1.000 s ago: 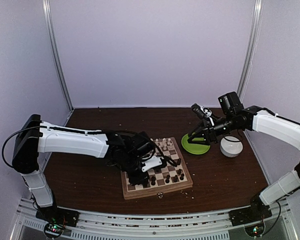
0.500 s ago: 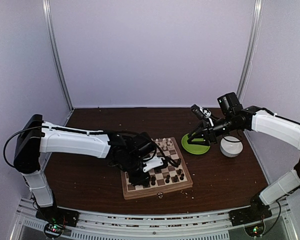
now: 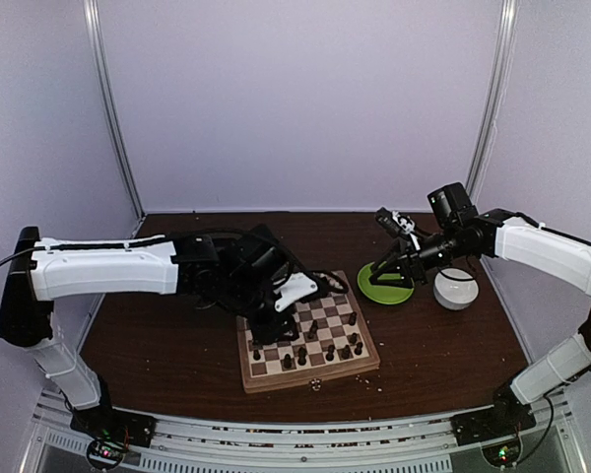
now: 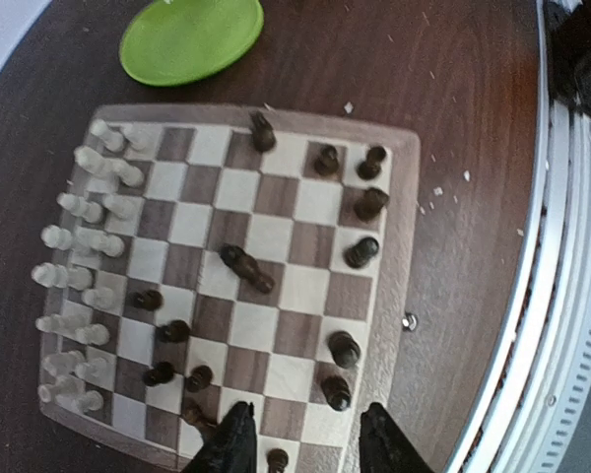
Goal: Set up the chess pieces on the board
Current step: Place the bishop on f8, then pick up the pawn from the chessboard.
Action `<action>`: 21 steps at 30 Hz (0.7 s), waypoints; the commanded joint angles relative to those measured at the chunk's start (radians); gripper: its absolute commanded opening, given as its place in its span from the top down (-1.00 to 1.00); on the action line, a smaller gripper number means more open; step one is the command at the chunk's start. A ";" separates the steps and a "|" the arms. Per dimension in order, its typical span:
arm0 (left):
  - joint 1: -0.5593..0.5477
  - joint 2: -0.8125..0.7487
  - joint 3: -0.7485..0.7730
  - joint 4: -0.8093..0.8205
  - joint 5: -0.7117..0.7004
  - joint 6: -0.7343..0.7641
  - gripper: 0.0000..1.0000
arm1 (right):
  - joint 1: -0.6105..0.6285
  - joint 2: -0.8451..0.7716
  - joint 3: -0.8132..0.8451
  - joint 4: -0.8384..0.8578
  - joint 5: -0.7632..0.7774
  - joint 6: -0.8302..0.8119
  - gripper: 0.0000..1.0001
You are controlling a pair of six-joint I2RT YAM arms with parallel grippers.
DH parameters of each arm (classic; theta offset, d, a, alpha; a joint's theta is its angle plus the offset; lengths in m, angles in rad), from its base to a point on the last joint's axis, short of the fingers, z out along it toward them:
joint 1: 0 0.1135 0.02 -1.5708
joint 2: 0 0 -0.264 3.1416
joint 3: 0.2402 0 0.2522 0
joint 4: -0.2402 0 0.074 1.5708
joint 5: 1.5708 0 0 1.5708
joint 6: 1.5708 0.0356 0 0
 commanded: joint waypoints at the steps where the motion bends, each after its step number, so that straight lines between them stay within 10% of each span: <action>1: 0.057 -0.034 0.012 0.172 -0.088 -0.083 0.26 | 0.001 -0.003 0.027 -0.011 0.145 -0.005 0.12; 21: 0.221 -0.189 -0.516 1.058 -0.464 -0.273 0.19 | 0.344 0.404 0.417 -0.311 0.587 -0.146 0.18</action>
